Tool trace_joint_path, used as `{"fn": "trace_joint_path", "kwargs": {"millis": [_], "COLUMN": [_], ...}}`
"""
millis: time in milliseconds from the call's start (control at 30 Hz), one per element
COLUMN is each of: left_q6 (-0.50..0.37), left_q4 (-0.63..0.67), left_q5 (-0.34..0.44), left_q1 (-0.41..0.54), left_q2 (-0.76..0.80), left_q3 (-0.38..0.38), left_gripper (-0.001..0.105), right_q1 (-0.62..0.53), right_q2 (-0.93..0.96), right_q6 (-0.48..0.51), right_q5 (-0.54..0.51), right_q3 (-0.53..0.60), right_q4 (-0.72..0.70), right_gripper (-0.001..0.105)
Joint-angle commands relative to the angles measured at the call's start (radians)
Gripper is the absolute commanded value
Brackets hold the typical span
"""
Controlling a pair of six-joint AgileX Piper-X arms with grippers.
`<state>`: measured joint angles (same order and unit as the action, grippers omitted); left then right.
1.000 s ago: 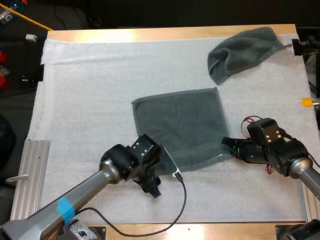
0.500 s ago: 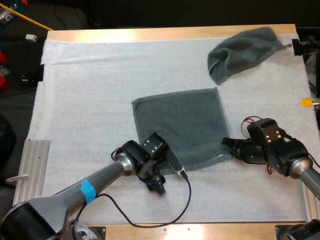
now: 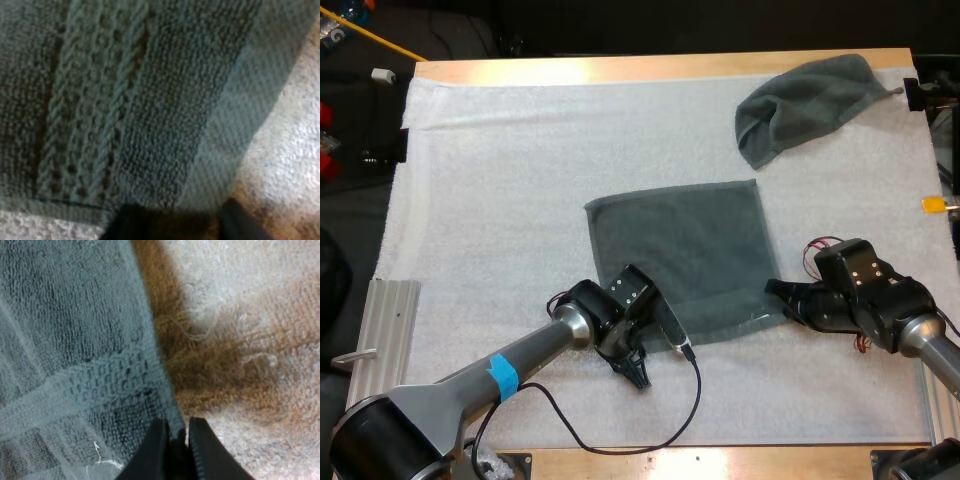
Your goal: Pick towel from pile, fold and stack
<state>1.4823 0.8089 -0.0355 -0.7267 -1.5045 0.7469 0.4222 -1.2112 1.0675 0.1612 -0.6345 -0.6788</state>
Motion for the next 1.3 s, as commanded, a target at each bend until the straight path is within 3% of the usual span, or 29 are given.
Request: {"fn": "trace_joint_path", "kwargs": {"millis": [0, 233, 467, 600, 900, 1100, 1267], "left_q6": [-0.012, -0.015, 0.008, 0.024, 0.036, 0.049, 0.105], "left_q4": [-0.003, -0.001, 0.055, 0.1, 0.187, 0.272, 0.38], "left_q5": [0.003, 0.003, -0.005, -0.027, -0.027, -0.031, -0.162], "left_q1": [-0.003, -0.003, -0.003, -0.003, -0.003, -0.003, -0.003], "left_q2": [0.001, 0.001, 0.001, 0.024, 0.189, 0.314, 0.406], "left_q3": [0.003, 0.003, 0.033, 0.066, 0.128, 0.143, 0.143], "left_gripper": [0.024, 0.023, 0.007, 0.007, 0.007, 0.007, 0.007], "right_q1": [0.0, 0.0, 0.0, 0.0, 0.0, 0.001, 0.002], "right_q2": [0.007, 0.007, 0.007, 0.007, 0.099, 0.239, 0.364], "right_q6": [0.014, 0.014, 0.015, 0.039, 0.074, 0.074, 0.074], "right_q5": [-0.002, -0.002, -0.002, -0.002, 0.0, 0.0, 0.002], "right_q3": [-0.001, -0.001, -0.001, -0.001, -0.003, -0.033, -0.073], "right_q4": [-0.011, -0.023, -0.022, -0.022, -0.031, -0.159, -0.317], "right_gripper": [0.0, 0.0, 0.0, 0.0, 0.0, 0.0, 0.0]}}
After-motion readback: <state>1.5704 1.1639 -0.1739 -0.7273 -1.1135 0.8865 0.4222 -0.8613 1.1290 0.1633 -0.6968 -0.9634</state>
